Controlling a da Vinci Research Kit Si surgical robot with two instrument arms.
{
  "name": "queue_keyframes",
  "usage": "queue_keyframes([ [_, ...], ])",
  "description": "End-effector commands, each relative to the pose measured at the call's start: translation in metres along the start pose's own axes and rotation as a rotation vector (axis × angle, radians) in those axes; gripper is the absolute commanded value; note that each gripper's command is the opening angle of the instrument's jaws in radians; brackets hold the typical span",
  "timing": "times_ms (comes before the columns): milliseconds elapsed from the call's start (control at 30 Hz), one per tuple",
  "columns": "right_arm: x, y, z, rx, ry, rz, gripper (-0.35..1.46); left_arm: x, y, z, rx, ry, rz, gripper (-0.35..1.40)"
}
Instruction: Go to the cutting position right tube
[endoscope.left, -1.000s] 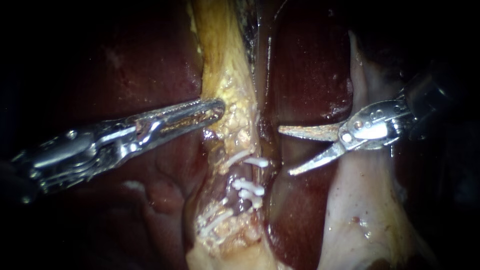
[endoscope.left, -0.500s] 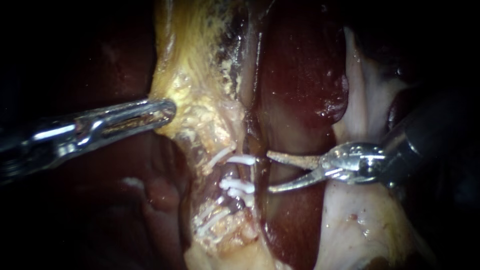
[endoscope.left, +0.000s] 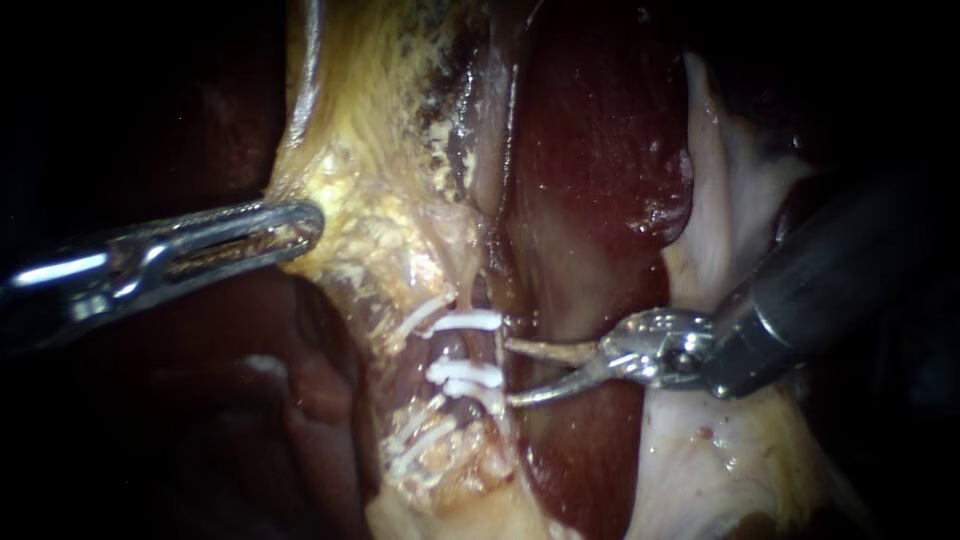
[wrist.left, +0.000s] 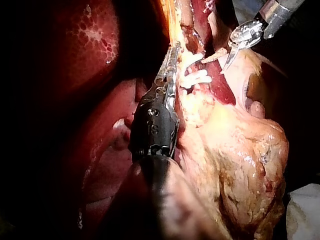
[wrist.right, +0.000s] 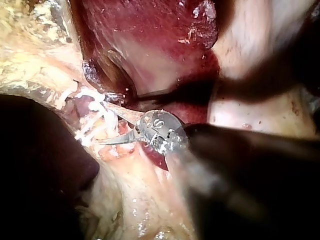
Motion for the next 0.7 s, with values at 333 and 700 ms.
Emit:
queue_keyframes([
  [333, 0.0009, 0.0022, 0.0009, -0.007, 0.004, 0.014, 1.25, 0.0000, 0.0000, 0.0000, 0.000, 0.000, 0.000, -0.35],
  [700, 0.0021, 0.0031, 0.0025, -0.001, 0.001, 0.009, 1.18, 0.0001, -0.0001, 0.0000, -0.001, 0.000, 0.000, -0.35],
])
